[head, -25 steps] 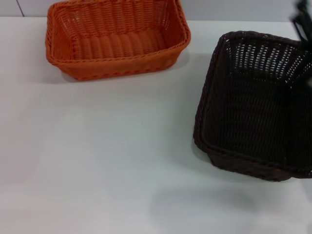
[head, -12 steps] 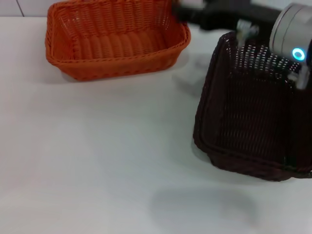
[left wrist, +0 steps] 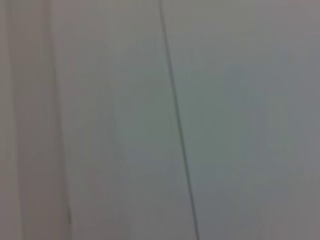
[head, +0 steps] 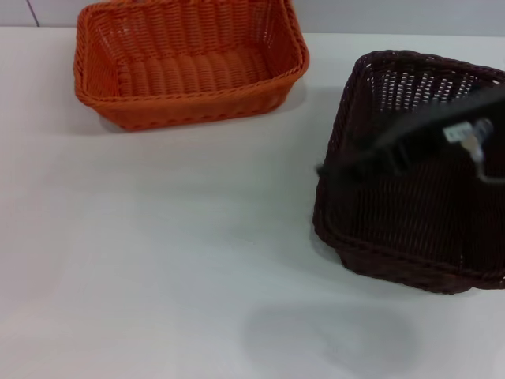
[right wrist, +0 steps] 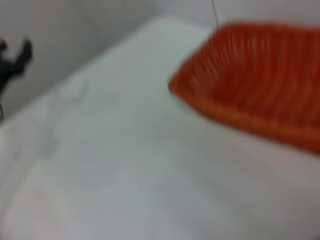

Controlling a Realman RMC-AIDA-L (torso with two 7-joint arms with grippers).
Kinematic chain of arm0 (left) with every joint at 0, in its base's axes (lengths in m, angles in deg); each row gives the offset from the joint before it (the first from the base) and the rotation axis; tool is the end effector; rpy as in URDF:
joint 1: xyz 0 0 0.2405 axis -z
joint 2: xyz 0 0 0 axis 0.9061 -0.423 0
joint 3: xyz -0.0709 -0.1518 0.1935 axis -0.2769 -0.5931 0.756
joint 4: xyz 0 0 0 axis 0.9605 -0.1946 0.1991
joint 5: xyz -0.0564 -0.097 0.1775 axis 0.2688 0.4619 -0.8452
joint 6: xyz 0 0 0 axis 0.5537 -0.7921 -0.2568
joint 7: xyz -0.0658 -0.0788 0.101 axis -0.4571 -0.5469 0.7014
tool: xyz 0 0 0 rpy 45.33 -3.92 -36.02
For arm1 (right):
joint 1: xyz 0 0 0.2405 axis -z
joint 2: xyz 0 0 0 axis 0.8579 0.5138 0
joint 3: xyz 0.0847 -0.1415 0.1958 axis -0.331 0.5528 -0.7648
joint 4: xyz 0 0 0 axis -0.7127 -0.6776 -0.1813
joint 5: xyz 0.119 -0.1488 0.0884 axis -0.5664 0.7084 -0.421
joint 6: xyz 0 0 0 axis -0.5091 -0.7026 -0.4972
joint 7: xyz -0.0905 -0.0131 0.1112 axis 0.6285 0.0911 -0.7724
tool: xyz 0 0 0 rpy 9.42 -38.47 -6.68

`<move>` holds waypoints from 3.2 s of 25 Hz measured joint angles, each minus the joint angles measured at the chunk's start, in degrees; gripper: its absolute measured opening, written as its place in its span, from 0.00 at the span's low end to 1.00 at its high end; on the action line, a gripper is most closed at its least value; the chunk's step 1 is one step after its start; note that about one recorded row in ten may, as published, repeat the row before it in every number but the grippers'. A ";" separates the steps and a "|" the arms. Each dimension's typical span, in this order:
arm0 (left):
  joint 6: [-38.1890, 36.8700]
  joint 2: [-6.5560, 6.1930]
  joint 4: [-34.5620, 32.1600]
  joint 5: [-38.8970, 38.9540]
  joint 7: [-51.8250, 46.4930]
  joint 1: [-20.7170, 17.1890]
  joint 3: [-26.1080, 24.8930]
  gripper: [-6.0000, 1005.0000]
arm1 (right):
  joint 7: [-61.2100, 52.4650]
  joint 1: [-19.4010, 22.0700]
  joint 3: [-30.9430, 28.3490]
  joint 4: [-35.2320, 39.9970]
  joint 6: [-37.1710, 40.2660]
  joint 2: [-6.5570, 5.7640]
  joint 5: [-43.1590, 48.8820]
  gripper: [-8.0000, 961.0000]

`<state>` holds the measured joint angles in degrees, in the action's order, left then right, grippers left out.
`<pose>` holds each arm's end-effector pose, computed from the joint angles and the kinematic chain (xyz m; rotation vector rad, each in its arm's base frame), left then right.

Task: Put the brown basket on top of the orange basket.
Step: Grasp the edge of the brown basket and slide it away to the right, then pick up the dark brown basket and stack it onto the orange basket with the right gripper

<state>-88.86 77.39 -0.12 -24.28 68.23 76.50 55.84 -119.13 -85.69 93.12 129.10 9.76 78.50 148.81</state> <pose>-0.4366 0.2304 0.1050 -0.8984 -0.4926 -0.3266 0.1036 0.3044 0.0429 -2.7208 0.9639 0.0241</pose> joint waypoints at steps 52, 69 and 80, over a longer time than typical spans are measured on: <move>2.12 0.28 1.23 -0.04 -0.18 2.87 -1.73 0.74 | 3.93 -10.87 10.94 -10.38 2.92 0.22 10.59 0.25; 2.62 0.16 1.09 -0.04 -0.21 3.17 -1.92 0.74 | 2.30 -15.05 1.86 -2.22 7.52 -0.15 -11.37 0.15; 2.69 0.10 0.79 -0.10 -0.20 3.53 -1.77 0.74 | 5.18 -17.72 0.04 6.87 6.73 -0.28 -16.42 0.14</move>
<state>-86.17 77.50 0.67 -24.37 68.03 80.04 54.07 -113.95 -103.41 93.16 135.97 16.49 78.22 132.39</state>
